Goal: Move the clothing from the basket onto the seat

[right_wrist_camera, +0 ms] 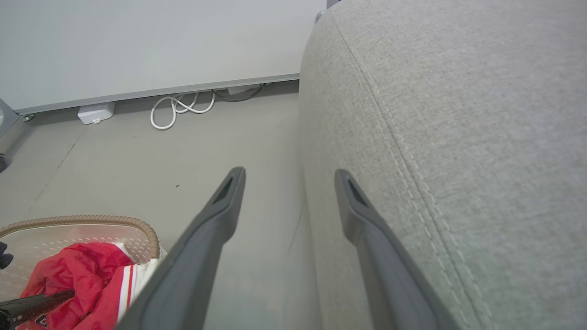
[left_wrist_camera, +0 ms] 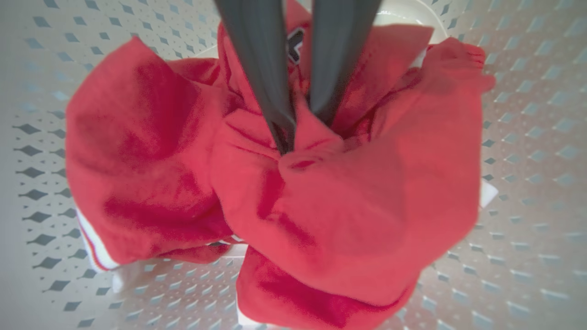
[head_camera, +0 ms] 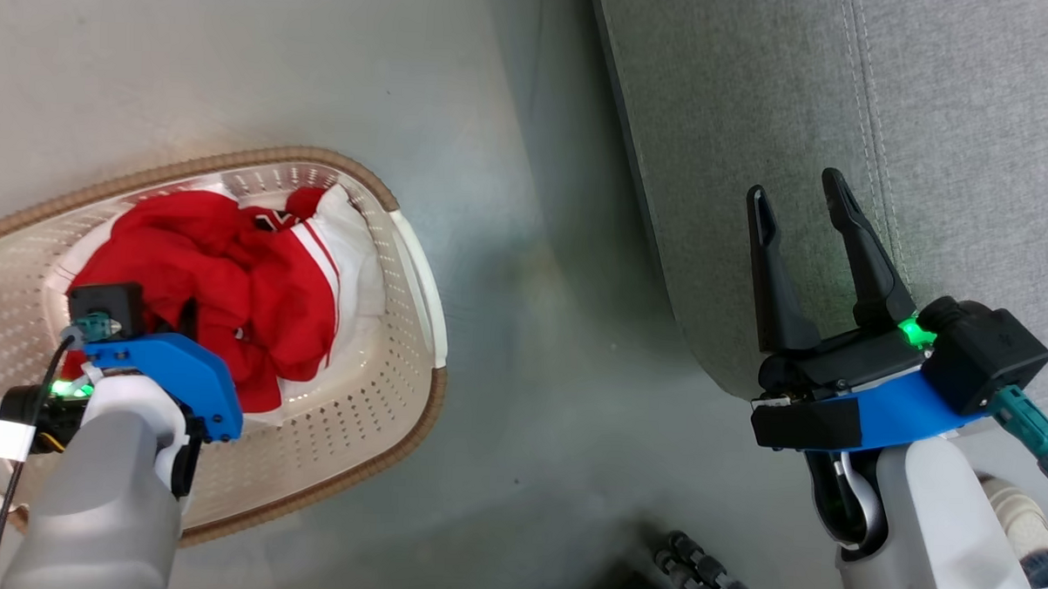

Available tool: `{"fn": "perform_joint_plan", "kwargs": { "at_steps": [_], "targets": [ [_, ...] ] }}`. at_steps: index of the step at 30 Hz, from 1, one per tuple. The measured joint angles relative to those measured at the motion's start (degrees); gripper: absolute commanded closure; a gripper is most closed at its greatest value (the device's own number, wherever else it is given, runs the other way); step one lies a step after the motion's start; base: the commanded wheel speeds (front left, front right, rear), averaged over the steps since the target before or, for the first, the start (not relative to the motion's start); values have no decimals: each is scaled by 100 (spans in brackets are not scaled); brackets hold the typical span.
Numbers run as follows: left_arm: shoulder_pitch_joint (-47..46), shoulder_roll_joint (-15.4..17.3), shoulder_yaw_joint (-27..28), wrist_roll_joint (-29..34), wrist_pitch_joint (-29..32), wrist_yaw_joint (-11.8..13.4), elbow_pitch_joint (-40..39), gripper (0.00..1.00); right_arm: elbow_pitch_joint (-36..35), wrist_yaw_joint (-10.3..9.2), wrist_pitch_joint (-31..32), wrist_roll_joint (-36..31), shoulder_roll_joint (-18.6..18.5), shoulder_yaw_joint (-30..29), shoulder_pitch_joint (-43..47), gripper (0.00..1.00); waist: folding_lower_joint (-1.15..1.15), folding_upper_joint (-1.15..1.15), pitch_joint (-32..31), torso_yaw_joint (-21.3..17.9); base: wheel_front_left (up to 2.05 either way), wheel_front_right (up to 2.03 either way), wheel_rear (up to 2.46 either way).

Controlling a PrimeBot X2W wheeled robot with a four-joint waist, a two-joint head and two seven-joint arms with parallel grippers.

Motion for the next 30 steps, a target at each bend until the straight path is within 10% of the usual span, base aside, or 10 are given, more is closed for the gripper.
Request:
{"fn": "perform_joint_plan", "kwargs": {
  "at_steps": [13,30],
  "targets": [
    [538,-586,-231,-344,-411,-66,227,100,563,0,-4,-455,7,-71,223,0,-1,0,-1470,425,0,0,0],
    [1357,-967,-2403,-1599,-196,-67,-1735,100,1134,0,27,-850,7,-16,1268,0,-3,1,-4059,1276,0,0,0]
  ]
}}
